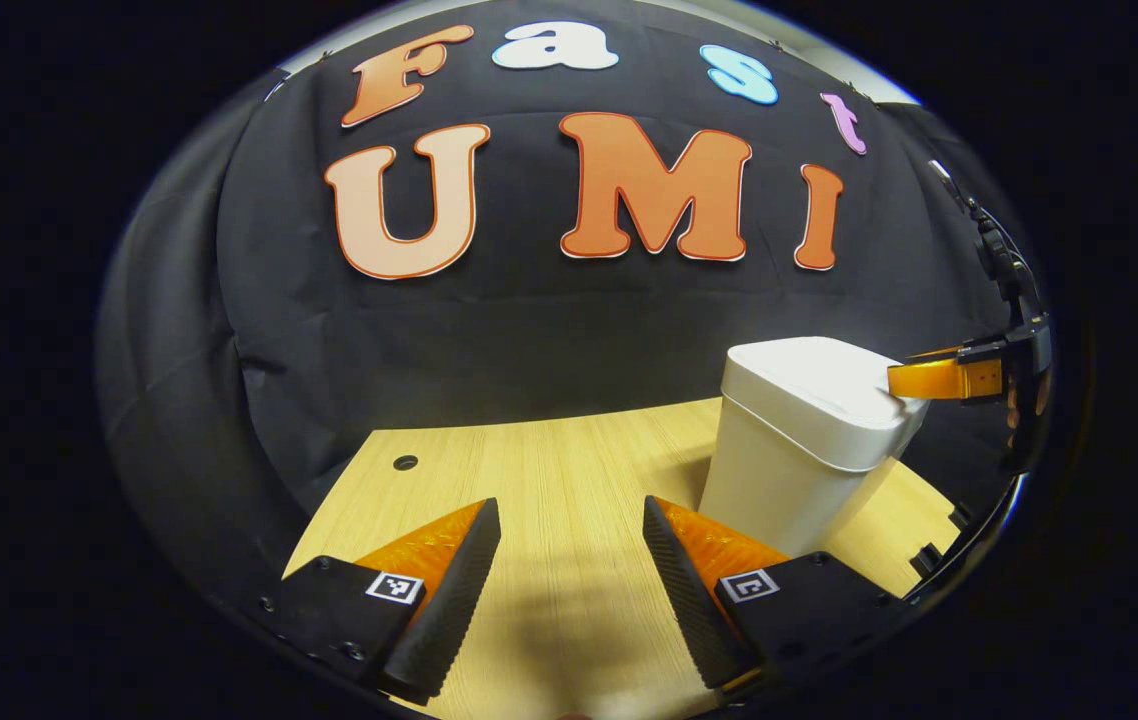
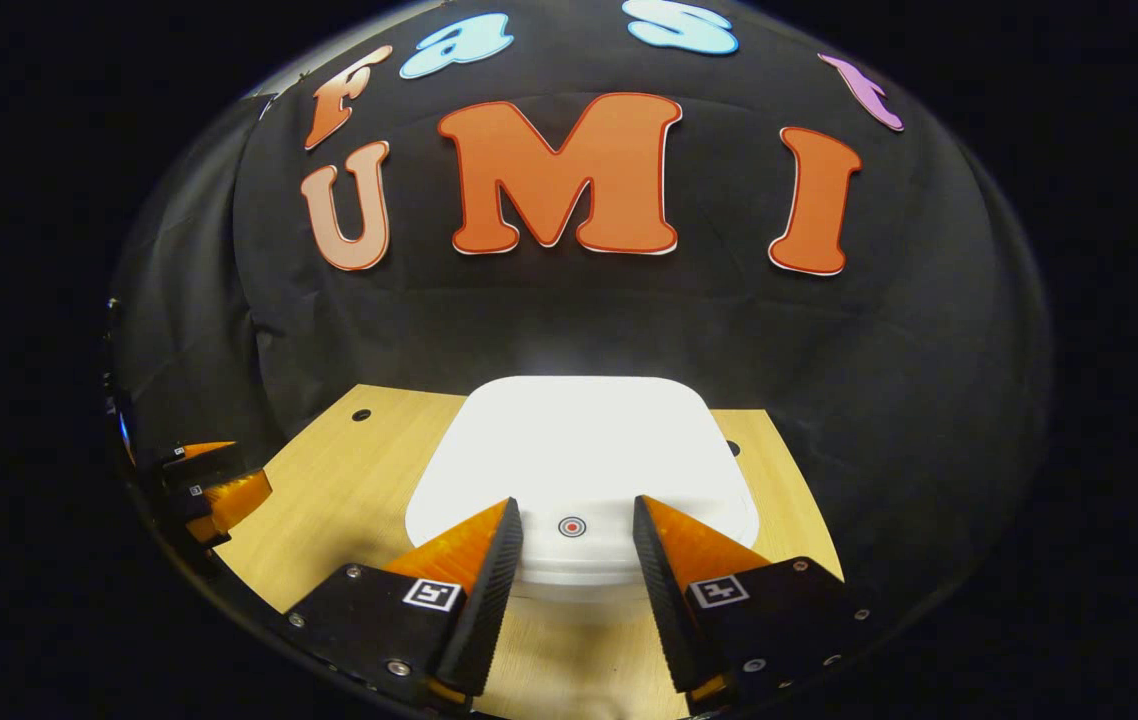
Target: Press the lid of the desktop garbage bin to open it, pick up the crumpled paper on the desktop and throw it into the bin, then pick up the pop can on the desktop and drop it into the bin, and finally close the garbage bin lid.
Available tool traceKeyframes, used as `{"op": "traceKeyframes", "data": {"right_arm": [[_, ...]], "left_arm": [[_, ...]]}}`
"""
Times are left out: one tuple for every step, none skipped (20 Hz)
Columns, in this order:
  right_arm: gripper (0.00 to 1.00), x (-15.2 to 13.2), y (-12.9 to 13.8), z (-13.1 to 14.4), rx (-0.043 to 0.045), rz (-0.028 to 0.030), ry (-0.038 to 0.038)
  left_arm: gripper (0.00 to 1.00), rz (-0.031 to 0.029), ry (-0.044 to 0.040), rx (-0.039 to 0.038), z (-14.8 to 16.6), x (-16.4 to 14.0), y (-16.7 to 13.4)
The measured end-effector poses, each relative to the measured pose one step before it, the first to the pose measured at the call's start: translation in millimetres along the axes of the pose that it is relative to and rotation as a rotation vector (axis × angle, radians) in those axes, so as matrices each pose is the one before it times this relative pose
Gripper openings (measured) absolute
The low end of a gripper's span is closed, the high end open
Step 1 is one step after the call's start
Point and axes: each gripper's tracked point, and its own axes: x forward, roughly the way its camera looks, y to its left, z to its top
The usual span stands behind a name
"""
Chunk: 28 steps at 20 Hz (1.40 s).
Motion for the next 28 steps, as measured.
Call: {"op": "traceKeyframes", "data": {"right_arm": [[0.68, -1.46, 0.61, -1.24, 0.00678, 0.00702, 0.00391], [0.65, -0.73, 1.05, 0.39, 0.00676, 0.0082, 0.00089], [0.61, 0.66, 0.19, -1.38, 0.00139, 0.00444, 0.00394], [0.48, -0.87, 0.07, -0.86, 0.00684, 0.00724, -0.00047], [0.49, 0.17, 0.04, 0.9, 0.01678, 0.00433, -0.01215], [0.36, -1.14, 0.09, -1.83, 0.00835, 0.00788, 0.00077], [0.37, -0.18, 0.37, 1.5, 0.00299, 0.00896, -0.0128], [0.35, -1.0, 0.98, 0.69, -0.00684, 0.00646, -0.01452], [0.35, -1.55, 0.7, 2.31, -0.01389, 0.00096, -0.02028], [0.34, -1.96, 1.73, 1.58, -0.01866, 0.00394, -0.0205], [0.36, 0.51, 4.45, -0.7, -0.01972, 0.01001, -0.00533], [0.49, -1.15, 2.64, -0.14, -0.01761, -0.00295, -0.01649], [0.63, 0.27, 0.78, 1.25, -0.01961, -0.0163, -0.01415], [0.69, -1.57, 2.3, 2.19, -0.01212, -0.00969, -0.01587], [0.71, -0.72, 5.53, -0.12, -0.00578, 0.00472, -0.00372], [0.72, 1.18, 7.22, 0.66, 0.00008, 0.00261, -0.00599], [0.72, -0.03, 6.35, 2.01, 0.0043, 0.00112, -0.00925], [0.72, -1.13, 5.89, 3.57, 0.00565, -0.00423, -0.01307], [0.72, -0.09, 5.96, 4.66, 0.00668, -0.00799, -0.01908], [0.72, 0.38, 6.88, 5.17, 0.00744, -0.01001, -0.02602], [0.72, 0.51, 5.75, 5.66, 0.0078, -0.00831, -0.02588], [0.72, 0.31, 7.39, 5.25, 0.0071, -0.00168, -0.02288], [0.74, 1.09, 6.87, 3.68, 0.00296, -0.00035, -0.01664], [0.77, 0.36, 6.12, 2.1, -0.00066, -0.00099, -0.01448], [0.74, 0.73, 5.55, 2.56, -0.00528, 0.00162, -0.01358], [0.79, 0.61, 5.45, 2.04, -0.00925, -0.00227, -0.00807], [0.79, 0.79, 4.46, 2.06, -0.01012, 0.0032, -0.00836], [0.8, 0.42, 5.07, 2.31, -0.01007, 0.00327, -0.00991]], "left_arm": [[0.94, -0.0008, 0.00419, -0.00038, -2.13, -0.63, -2.9], [0.92, 0.00025, 0.00401, 0.00151, -1.1, -1.74, -2.59], [0.92, 0.00133, 0.00121, 0.00244, -1.87, -1.53, -2.08], [0.92, 0.00291, 0.00245, 0.00291, -1.23, -3.14, -0.83], [0.92, 0.0035, 0.00141, 0.00108, -0.39, -2.85, -0.58], [0.9, 0.00434, 0.00225, -0.00038, -1.22, -1.59, -0.99], [0.92, 0.0061, 0.00198, -0.0024, -0.73, -3.29, 0.67], [0.92, 0.00681, -0.00085, -0.00408, 1.1, -2.36, 0.73], [0.92, 0.00825, -0.00196, -0.00596, 1.7, -2.59, 1.29], [0.92, 0.00701, -0.00735, -0.00502, 3.85, -2.29, 1.61], [0.92, 0.00801, -0.01068, -0.00537, 5.17, -1.71, 3.45], [0.9, 0.00346, -0.01499, -0.00559, 7.47, -1.27, 3.44], [0.92, 0.00313, -0.01774, -0.00498, 7.66, -0.5, 2.69], [0.92, 0.00031, -0.01588, -0.00279, 6.71, 0.78, 3.59], [0.9, -0.00014, -0.01795, -0.00137, 6.84, 1.22, 3.9], [0.9, -0.00126, -0.01649, -0.00014, 7.19, 1.65, 4.55], [0.9, -0.00285, -0.01972, 0.00053, 6.8, 1.71, 5.01], [0.9, 0.00049, -0.01682, 0.00313, 6.73, 1.03, 6.45], [0.92, 0.00181, -0.01441, -0.00193, 4.44, 2.65, 7.1], [0.92, 0.00175, -0.01371, 0.00029, 3.99, 0.17, 7.56], [0.9, 0.0052, -0.01491, 0.00307, 5.96, 1.11, 6.64], [0.92, 0.00708, -0.01868, 0.00725, 4.4, 0.09, 8.21], [0.91, 0.01136, -0.02152, 0.00961, 6.88, 0.81, 8.98], [0.91, 0.00693, -0.02094, 0.00784, 6.56, 1.0, 7.52], [0.92, 0.00312, -0.02634, 0.00737, 8.18, 0.19, 4.29], [0.92, 0.00335, -0.02333, 0.00926, 7.5, 0.69, 4.29], [0.92, 0.00357, -0.02253, 0.00941, 5.69, 0.23, 2.6], [0.92, 0.00223, -0.02342, 0.00717, 5.89, -0.79, 2.49]]}}
